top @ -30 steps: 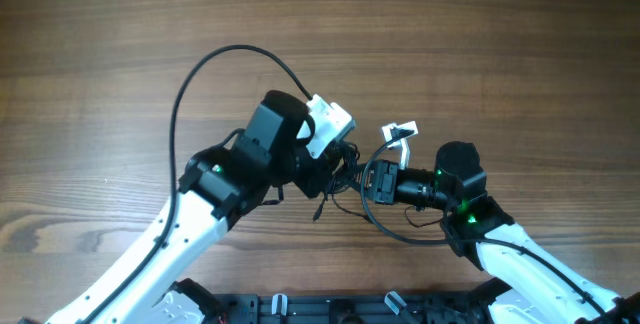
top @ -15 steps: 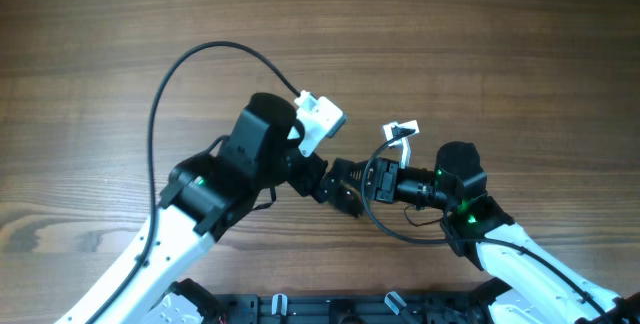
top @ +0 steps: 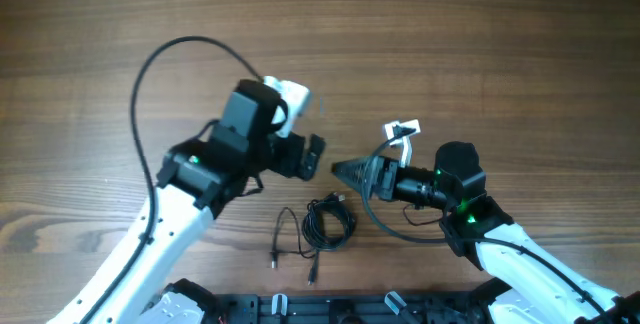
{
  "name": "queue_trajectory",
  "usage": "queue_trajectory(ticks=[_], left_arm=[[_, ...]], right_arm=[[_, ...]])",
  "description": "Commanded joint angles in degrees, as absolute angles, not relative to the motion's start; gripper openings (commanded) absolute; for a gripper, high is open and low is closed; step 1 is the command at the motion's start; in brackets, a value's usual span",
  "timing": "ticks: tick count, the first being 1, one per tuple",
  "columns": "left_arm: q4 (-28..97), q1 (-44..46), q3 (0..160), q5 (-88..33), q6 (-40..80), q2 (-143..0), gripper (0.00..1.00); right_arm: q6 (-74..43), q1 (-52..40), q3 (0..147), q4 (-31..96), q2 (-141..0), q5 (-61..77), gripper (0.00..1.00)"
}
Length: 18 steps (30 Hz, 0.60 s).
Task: Untangle cables
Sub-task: 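Release the coil from both grippers onto the table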
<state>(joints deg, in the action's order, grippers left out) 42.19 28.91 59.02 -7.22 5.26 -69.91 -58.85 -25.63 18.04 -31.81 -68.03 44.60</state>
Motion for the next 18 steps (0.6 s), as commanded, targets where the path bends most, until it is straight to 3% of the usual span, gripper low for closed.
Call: queue_trajectory(ticks=[1,4,9,18], left_arm=[[46.2,25.8,59.7,-12.5,17.5,-69.8,1.0],[49.5,25.8,59.5,-13.1,16.6,-69.9,0.91],[53.7,29.6,58.0,-16.0,9.9,-70.8,0.91],[46.1,37.0,53.4,-9.3,9.4,-78.8,0.8]], right_arm=[[-58.7,-25.8,18.5,-32.1,-68.2,37.6,1.0],[-59.4,-24.1,18.5,-32.1,-68.1,36.2,1.0],[-60.1,-15.0,18.5,-32.2,-67.6,39.9,1.0],[-59.9,8.9,18.5,-32.3,-66.9,65.4,1.0]])
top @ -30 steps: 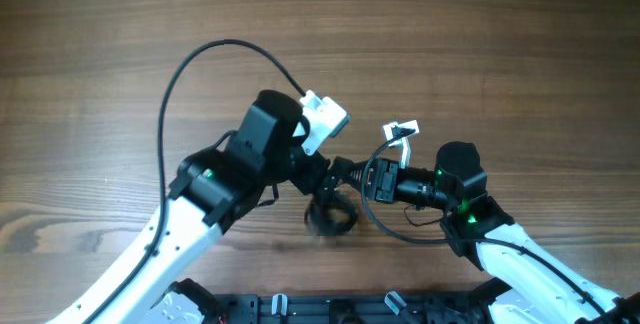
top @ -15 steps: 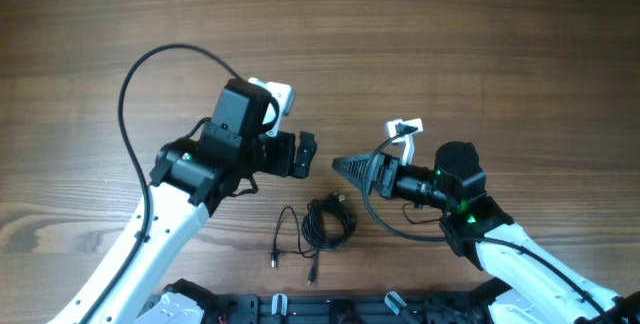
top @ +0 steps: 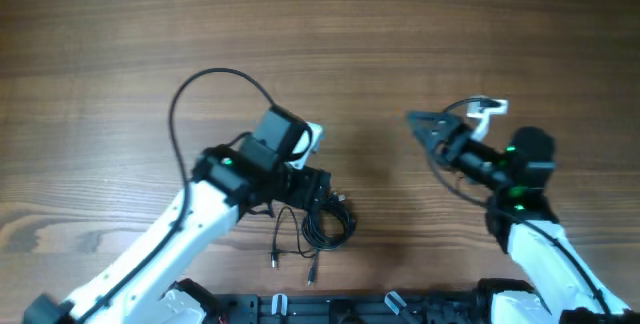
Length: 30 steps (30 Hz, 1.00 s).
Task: Untangle cables
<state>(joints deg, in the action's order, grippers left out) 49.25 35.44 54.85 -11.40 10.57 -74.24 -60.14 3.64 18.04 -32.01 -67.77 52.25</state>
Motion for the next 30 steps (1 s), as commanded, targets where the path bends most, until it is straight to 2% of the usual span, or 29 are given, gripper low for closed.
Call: queue_trajectory(ticks=[1,5,7,8,11,16,18,20,22,26,30], left_arm=[[44.5,37.5,53.4,-9.3,9.4,-80.5,0.79],[37.1,39.5,53.4,-9.4,8.9,-87.1,0.8],[35.5,40.6,53.4,-9.5,3.8,-90.2,0.81],[35.7,41.7,53.3,-9.5,-3.2,-92.7,0.78],[37.0,43.2,53.3,-8.6,-12.1,-95.9,0.73],[36.5,44.1,53.3,-6.8,-13.3,-97.8,0.64],[36.4,44.1,53.3,-6.8,-13.3,-98.1,0.58],[36.1,44.1,53.3,-6.8,-13.3,-98.2,0.43],[35.4,44.1,53.3,-7.0,-12.9,-98.2,0.04],[31.6,43.6,53.3,-6.7,-7.2,-98.2,0.04],[27.2,40.9,53.5,-2.6,7.1,-97.2,0.04]], right_arm=[[-59.9,10.2,18.5,-32.3,-66.9,67.2,1.0],[-58.2,12.0,18.5,-32.3,-66.9,70.5,1.0],[-58.2,12.0,18.5,-32.3,-66.9,70.5,1.0],[-58.2,12.0,18.5,-32.3,-66.9,70.4,1.0],[-57.8,12.0,18.5,-32.3,-66.9,70.5,1.0],[-56.9,12.0,18.4,-32.1,-66.9,70.4,1.0],[-56.9,12.0,18.4,-32.1,-66.9,70.4,1.0],[-56.7,12.0,18.4,-32.1,-66.9,70.4,1.0],[-56.6,12.0,18.4,-32.1,-66.9,70.4,1.0],[-56.5,12.0,18.3,-32.0,-66.9,70.4,1.0],[-56.5,12.0,18.3,-29.4,-67.0,70.4,1.0]])
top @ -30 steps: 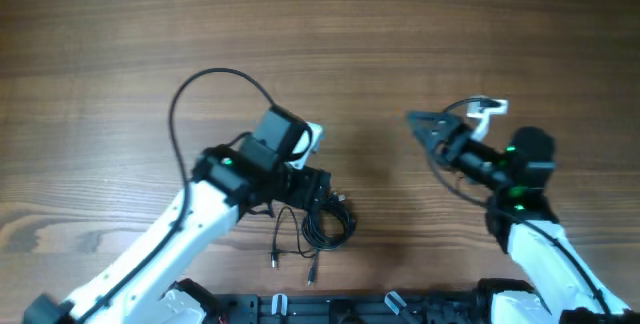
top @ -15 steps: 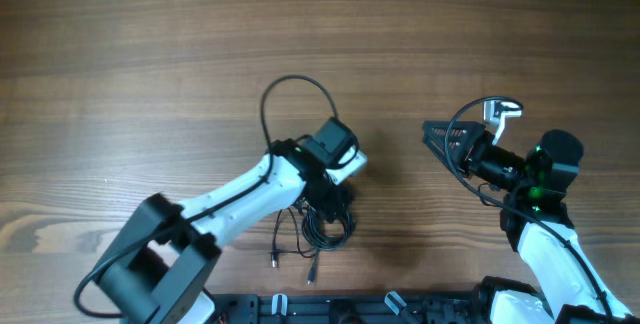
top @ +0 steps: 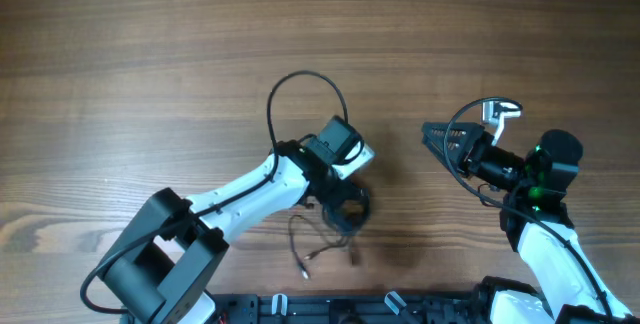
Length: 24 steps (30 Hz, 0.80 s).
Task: Untangle cables
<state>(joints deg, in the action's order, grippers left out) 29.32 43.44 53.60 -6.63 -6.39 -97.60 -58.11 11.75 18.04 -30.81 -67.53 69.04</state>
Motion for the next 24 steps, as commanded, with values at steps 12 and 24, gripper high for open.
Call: queue_trajectory(ticks=[12,24], left_arm=[[31.6,26.9,54.5,-4.0,61.6,-93.4,1.0],[27.0,26.0,54.5,-2.1,16.5,-89.6,1.0]], right_arm=[[-53.8,12.0,18.3,-24.1,-67.0,70.0,1.0],[-52.6,12.0,18.3,-22.9,-67.0,68.4,1.0]])
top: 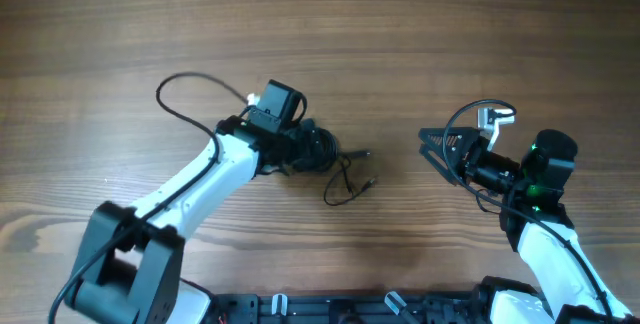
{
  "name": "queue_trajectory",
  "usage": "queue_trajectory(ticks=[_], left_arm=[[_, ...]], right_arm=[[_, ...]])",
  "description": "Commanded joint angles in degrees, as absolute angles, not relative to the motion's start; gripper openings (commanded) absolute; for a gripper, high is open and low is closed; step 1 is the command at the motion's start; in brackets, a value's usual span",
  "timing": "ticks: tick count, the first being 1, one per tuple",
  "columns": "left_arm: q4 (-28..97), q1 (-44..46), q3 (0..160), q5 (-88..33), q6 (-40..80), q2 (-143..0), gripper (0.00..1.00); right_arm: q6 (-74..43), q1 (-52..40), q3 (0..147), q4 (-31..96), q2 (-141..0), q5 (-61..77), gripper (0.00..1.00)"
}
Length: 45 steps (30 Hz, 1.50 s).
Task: Untangle cables
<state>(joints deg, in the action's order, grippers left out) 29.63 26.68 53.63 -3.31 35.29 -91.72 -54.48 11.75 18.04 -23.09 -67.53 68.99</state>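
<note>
A bundle of thin black cables (327,144) lies on the wooden table (450,34) left of the middle. My left gripper (315,151) is shut on its coiled part. Two loose tails (347,182) trail from the coil to the right and toward the front, each ending in a small plug. My right gripper (424,144) hovers about a hand's width to the right of the tails. It points left at them, its jaws apart and holding nothing. The coil's inner loops are hidden under the left fingers.
The left arm's own black supply cable (180,89) loops over the table behind its wrist. A similar loop and a white clip (490,116) sit on the right wrist. A black rail (330,309) runs along the front edge.
My left gripper was on the coil near the front middle. It now sits farther back and to the left with the coil in it, and the tails are drawn out to the right. The right gripper barely shifted.
At first the coil lay near the front edge, with the left gripper behind it and the right gripper close on its right. Then the right gripper was well off to the right and the left one beside the coil. Later the left sat on the coil, and now holds it farther back.
</note>
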Motion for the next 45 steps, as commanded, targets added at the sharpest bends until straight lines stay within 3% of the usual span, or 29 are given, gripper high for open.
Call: queue_trajectory(ticks=[1,7,18,20,22,23,24,26,30,32,34,35,36,38,41,45], left_arm=[[26.2,26.0,54.5,-0.6,13.6,-90.0,1.0],[23.7,26.0,54.5,3.3,6.2,-94.5,0.87],[22.9,26.0,54.4,-5.8,6.2,-100.8,0.86],[22.5,26.0,54.4,-5.5,6.2,-101.3,0.75],[21.0,26.0,54.4,-4.8,6.2,-101.4,0.48],[20.3,26.0,54.4,-4.8,6.2,-101.4,0.4],[19.2,26.0,54.4,-4.7,6.5,-101.4,0.22],[17.3,26.0,54.4,-4.6,7.7,-101.4,0.04],[16.3,26.0,54.4,-4.4,19.4,-101.4,0.04],[18.9,26.0,54.4,-2.8,32.0,-101.4,0.04],[23.8,26.0,54.4,-2.8,47.1,-101.4,0.04],[26.8,26.0,54.4,-3.0,54.3,-101.4,0.19],[28.9,26.1,54.4,-3.6,57.9,-101.4,0.5],[32.1,26.1,54.4,-4.4,60.5,-101.4,0.98],[35.9,26.0,54.5,-4.5,58.6,-101.1,1.0],[33.7,24.8,55.0,-4.6,43.5,-98.9,1.0]], right_arm=[[-52.6,12.0,18.3,-22.9,-67.0,68.1,1.0],[-52.5,12.0,18.3,-22.8,-67.0,66.7,1.0],[-52.7,12.0,18.3,-22.8,-67.0,64.2,1.0],[-52.7,12.0,18.3,-22.8,-67.0,64.0,1.0],[-52.7,12.0,18.3,-22.8,-67.0,63.4,1.0],[-52.7,12.0,18.3,-22.8,-67.0,63.0,1.0],[-52.7,12.0,18.3,-22.8,-67.0,62.7,1.0],[-52.7,12.0,18.3,-22.8,-67.0,62.4,1.0],[-52.6,12.0,18.3,-21.0,-67.2,62.3,1.0],[-52.5,12.0,18.3,-18.7,-67.2,62.1,1.0],[-52.5,12.0,18.3,-15.7,-67.2,60.4,1.0],[-52.4,12.0,18.3,-14.3,-67.2,59.3,1.0],[-52.5,12.0,18.3,-13.5,-67.2,58.4,1.0],[-52.4,12.0,18.3,-13.0,-67.2,57.3,1.0],[-52.5,12.0,18.3,-13.0,-67.2,56.2,1.0],[-52.5,12.0,18.3,-13.0,-67.2,55.6,1.0]])
